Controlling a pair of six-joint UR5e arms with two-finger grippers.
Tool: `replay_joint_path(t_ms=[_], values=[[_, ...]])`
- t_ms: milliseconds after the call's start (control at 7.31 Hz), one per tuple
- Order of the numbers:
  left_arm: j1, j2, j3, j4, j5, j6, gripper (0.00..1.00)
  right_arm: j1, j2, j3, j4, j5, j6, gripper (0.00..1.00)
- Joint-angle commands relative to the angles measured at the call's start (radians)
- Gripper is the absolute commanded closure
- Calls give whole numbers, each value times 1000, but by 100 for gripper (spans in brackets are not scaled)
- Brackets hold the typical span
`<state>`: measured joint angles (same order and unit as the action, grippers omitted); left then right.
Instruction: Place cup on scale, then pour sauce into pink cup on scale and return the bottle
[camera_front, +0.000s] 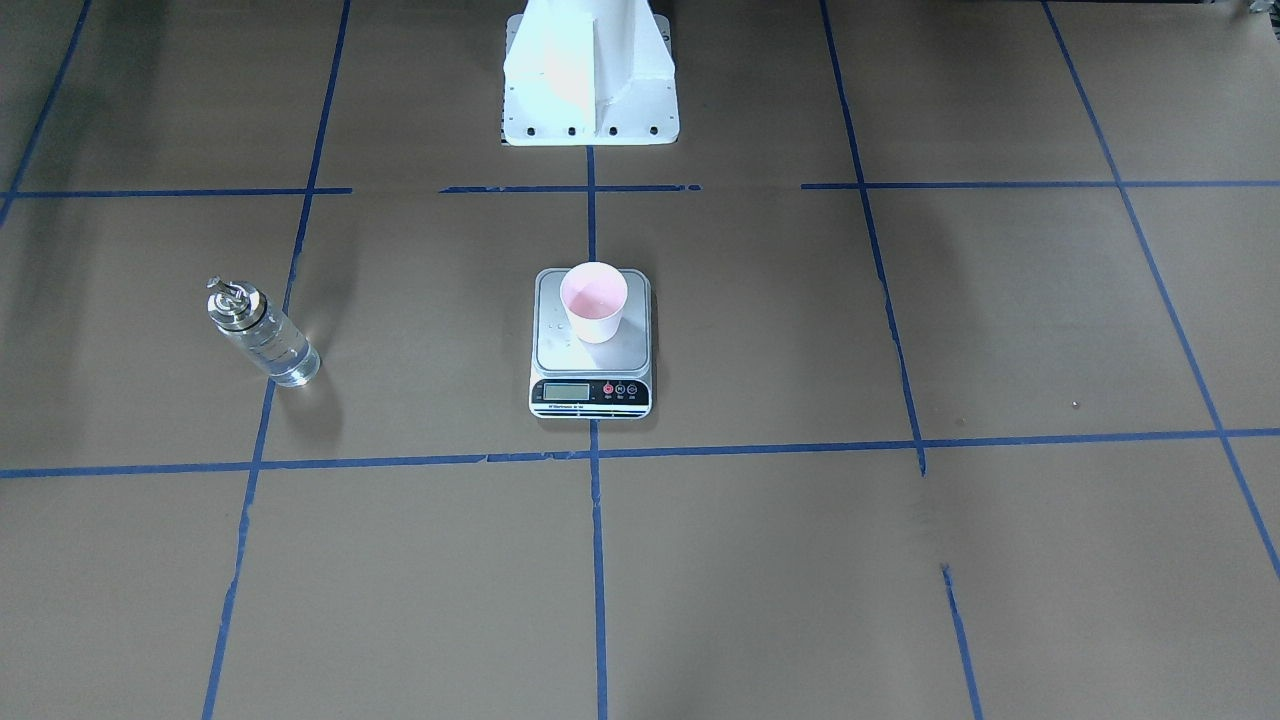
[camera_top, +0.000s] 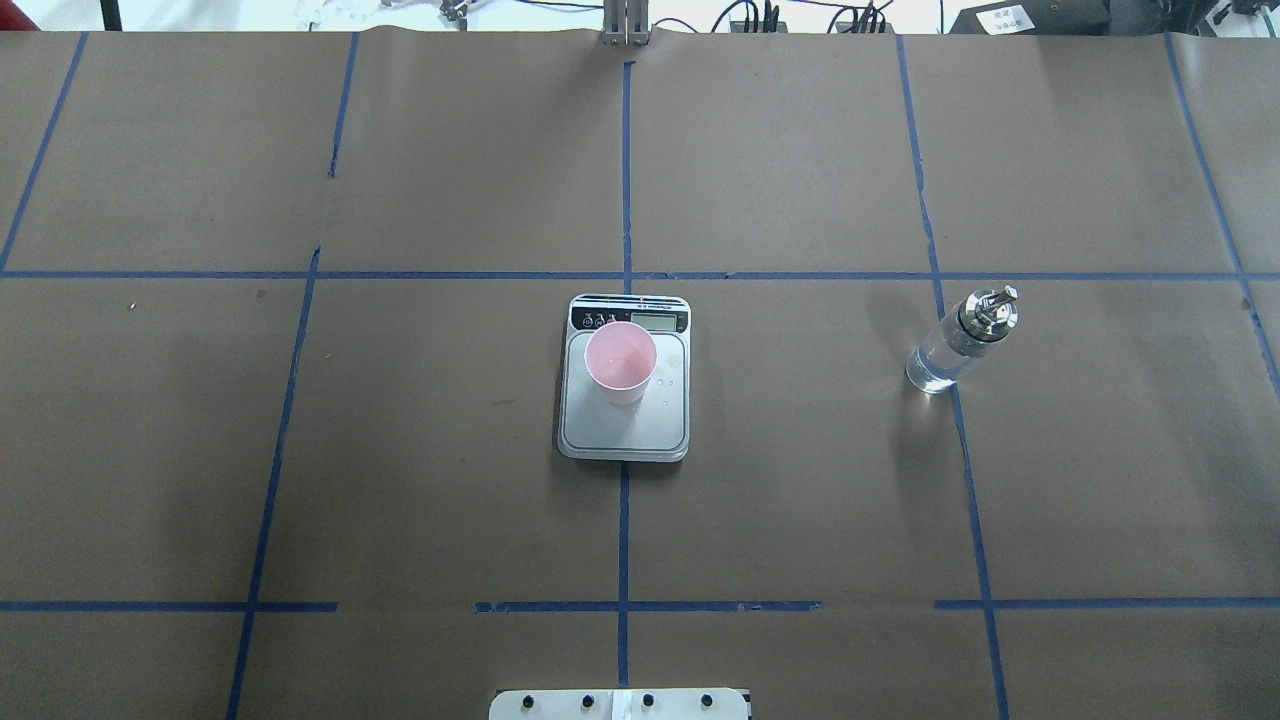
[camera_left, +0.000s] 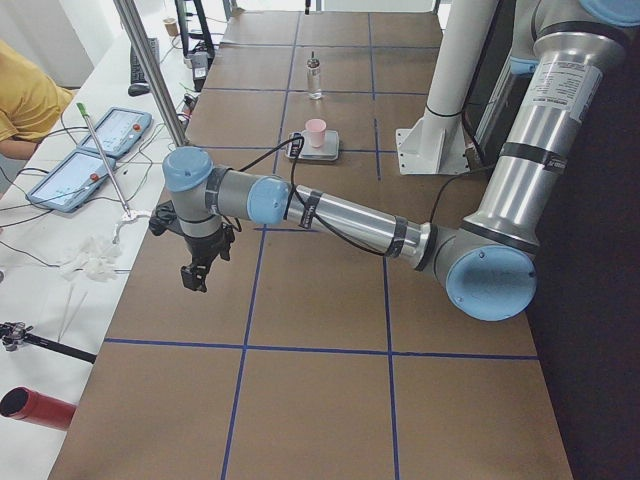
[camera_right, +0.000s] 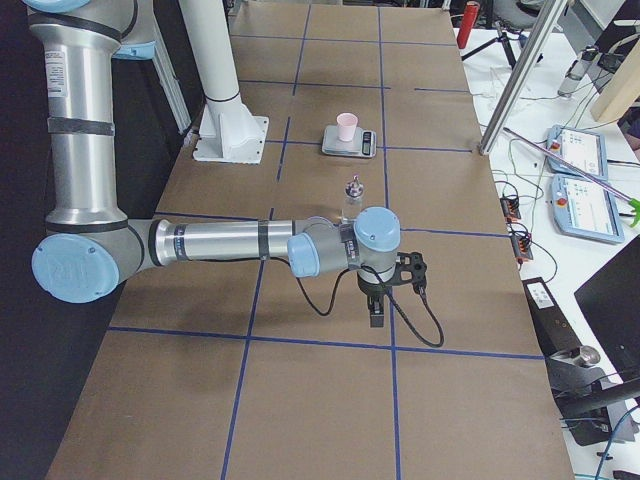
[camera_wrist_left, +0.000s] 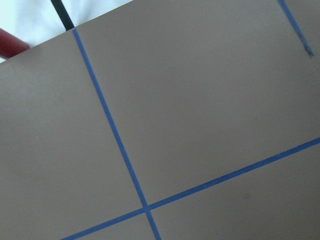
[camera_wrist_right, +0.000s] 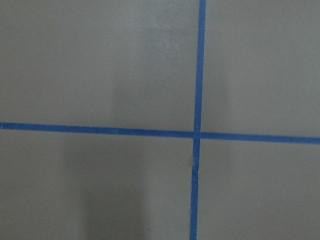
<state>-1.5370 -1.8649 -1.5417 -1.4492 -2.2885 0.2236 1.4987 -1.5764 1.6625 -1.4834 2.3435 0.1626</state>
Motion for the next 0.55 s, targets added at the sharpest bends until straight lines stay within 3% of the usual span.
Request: replay_joint_path(t_ms=[0, 137, 410], values=[[-3, 91, 11, -28, -11, 6, 0, 24, 15, 31, -162, 40, -58, 0], [-2, 114, 28, -106, -46, -3, 0, 35, 21, 60, -199, 39, -90, 0], [5, 116, 77, -108, -25, -1, 0, 41, 18, 85, -192, 27, -94, 0]])
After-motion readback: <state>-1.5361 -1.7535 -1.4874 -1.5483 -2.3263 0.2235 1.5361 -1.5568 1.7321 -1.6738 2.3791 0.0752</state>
